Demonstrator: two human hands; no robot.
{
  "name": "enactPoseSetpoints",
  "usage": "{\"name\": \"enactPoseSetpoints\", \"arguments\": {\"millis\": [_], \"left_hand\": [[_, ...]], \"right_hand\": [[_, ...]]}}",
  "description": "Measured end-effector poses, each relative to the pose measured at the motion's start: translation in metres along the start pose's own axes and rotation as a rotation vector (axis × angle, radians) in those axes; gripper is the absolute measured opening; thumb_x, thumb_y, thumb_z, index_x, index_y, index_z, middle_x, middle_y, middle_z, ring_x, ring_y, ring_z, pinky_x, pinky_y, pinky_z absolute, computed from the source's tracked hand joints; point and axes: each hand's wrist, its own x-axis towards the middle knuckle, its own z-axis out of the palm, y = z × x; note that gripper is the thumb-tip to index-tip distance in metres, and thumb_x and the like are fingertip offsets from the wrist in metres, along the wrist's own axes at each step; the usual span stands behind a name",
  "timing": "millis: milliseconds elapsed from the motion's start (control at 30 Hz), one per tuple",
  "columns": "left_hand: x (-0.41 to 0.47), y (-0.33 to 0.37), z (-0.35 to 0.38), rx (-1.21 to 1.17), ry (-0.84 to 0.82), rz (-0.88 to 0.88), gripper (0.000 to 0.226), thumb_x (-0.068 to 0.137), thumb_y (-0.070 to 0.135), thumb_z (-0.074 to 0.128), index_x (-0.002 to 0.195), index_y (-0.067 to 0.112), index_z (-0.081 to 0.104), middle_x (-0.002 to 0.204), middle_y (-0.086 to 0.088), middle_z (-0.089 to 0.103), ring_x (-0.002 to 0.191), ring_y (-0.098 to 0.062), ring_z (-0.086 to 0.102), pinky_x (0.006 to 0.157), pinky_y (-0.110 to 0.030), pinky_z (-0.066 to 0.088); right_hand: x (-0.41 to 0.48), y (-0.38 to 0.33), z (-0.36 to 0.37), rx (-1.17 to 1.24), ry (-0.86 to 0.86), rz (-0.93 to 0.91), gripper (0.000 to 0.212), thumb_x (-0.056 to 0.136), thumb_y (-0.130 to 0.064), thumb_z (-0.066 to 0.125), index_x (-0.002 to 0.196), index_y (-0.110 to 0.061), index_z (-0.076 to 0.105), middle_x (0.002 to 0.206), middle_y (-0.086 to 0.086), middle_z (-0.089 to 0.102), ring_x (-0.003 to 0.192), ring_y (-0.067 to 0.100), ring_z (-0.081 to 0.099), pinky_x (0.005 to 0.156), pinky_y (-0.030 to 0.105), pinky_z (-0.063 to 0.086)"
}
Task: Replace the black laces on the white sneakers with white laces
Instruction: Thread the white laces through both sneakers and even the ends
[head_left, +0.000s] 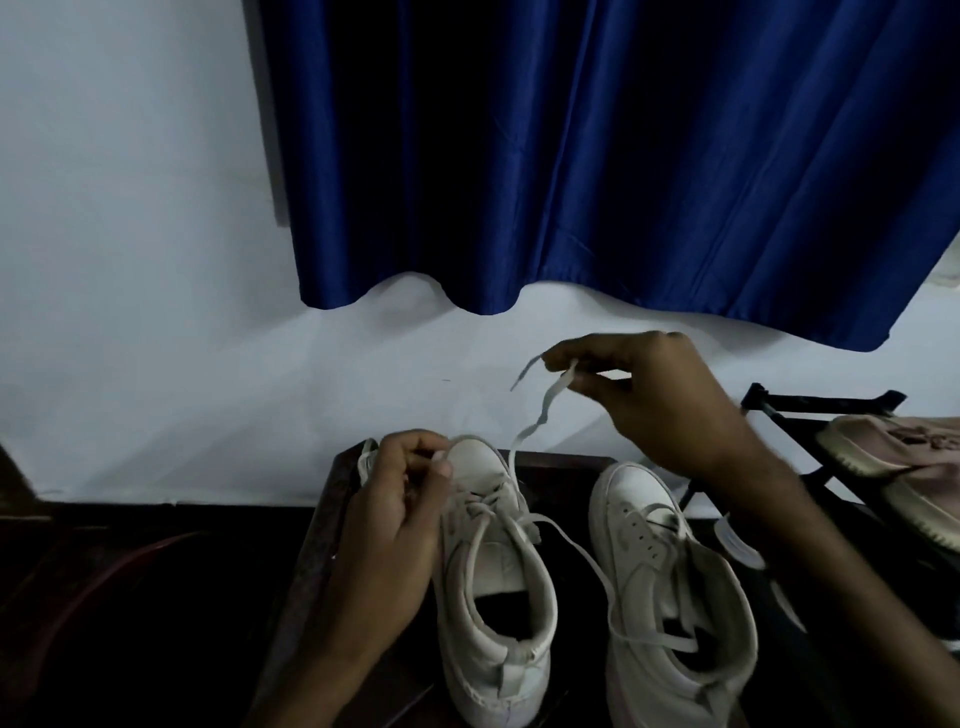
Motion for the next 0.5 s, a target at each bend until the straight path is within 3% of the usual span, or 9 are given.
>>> {"name": "enactPoseSetpoints", "arguments": {"millis": [100, 167, 233, 333, 400, 500], "left_hand": [[0.017, -0.001, 0.003, -0.088, -0.047, -0.070, 0.020, 0.100, 0.023, 0.050, 0.105, 0.028, 0.068, 0.088, 0.008, 0.067, 0.081, -0.002, 0.062, 0.070, -0.012, 0.045], [0.023, 0.005, 0.005, -0.101, -0.127, -0.112, 0.026, 0.102, 0.028, 0.046, 0.101, 0.026, 0.072, 0.078, 0.008, 0.063, 0.069, 0.000, 0.057, 0.063, -0.008, 0.041], [0.028, 0.013, 0.008, -0.139, -0.195, -0.252, 0.036, 0.103, 0.038, 0.043, 0.092, 0.025, 0.075, 0.067, 0.006, 0.059, 0.057, -0.002, 0.048, 0.055, -0.009, 0.038], [0.039, 0.018, 0.010, -0.349, -0.286, -0.434, 0.042, 0.101, 0.044, 0.044, 0.094, 0.021, 0.079, 0.069, 0.010, 0.062, 0.054, -0.006, 0.041, 0.047, -0.016, 0.032], [0.046, 0.014, 0.010, -0.458, -0.245, -0.424, 0.032, 0.098, 0.038, 0.052, 0.094, 0.021, 0.080, 0.073, 0.007, 0.055, 0.053, -0.006, 0.036, 0.041, -0.017, 0.024], [0.047, 0.008, 0.009, -0.412, -0.142, -0.319, 0.022, 0.096, 0.030, 0.059, 0.088, 0.023, 0.079, 0.072, 0.007, 0.052, 0.055, -0.006, 0.038, 0.044, -0.014, 0.030]], "right_hand": [[-0.011, -0.008, 0.006, -0.008, -0.119, -0.144, 0.039, 0.091, -0.003, 0.066, 0.123, -0.024, 0.069, 0.115, -0.010, 0.071, 0.099, -0.009, 0.063, 0.088, 0.007, 0.047], [-0.017, -0.012, 0.009, 0.035, -0.205, -0.212, 0.047, 0.091, 0.004, 0.059, 0.128, -0.025, 0.065, 0.126, -0.011, 0.067, 0.109, -0.006, 0.062, 0.094, 0.015, 0.049], [-0.022, -0.014, 0.010, 0.092, -0.281, -0.284, 0.057, 0.086, 0.012, 0.054, 0.126, -0.025, 0.066, 0.125, -0.011, 0.067, 0.112, 0.000, 0.062, 0.093, 0.021, 0.051], [-0.025, -0.015, 0.012, 0.098, -0.370, -0.359, 0.063, 0.075, 0.019, 0.053, 0.119, -0.022, 0.072, 0.115, -0.007, 0.071, 0.108, -0.001, 0.063, 0.083, 0.009, 0.047], [-0.026, -0.013, 0.011, 0.071, -0.401, -0.344, 0.061, 0.074, 0.019, 0.053, 0.116, -0.022, 0.073, 0.114, -0.006, 0.071, 0.103, -0.004, 0.063, 0.078, 0.003, 0.042], [-0.027, -0.006, 0.011, 0.059, -0.422, -0.307, 0.052, 0.080, 0.012, 0.053, 0.113, -0.023, 0.074, 0.118, -0.009, 0.071, 0.103, -0.006, 0.064, 0.080, 0.005, 0.044]]}}
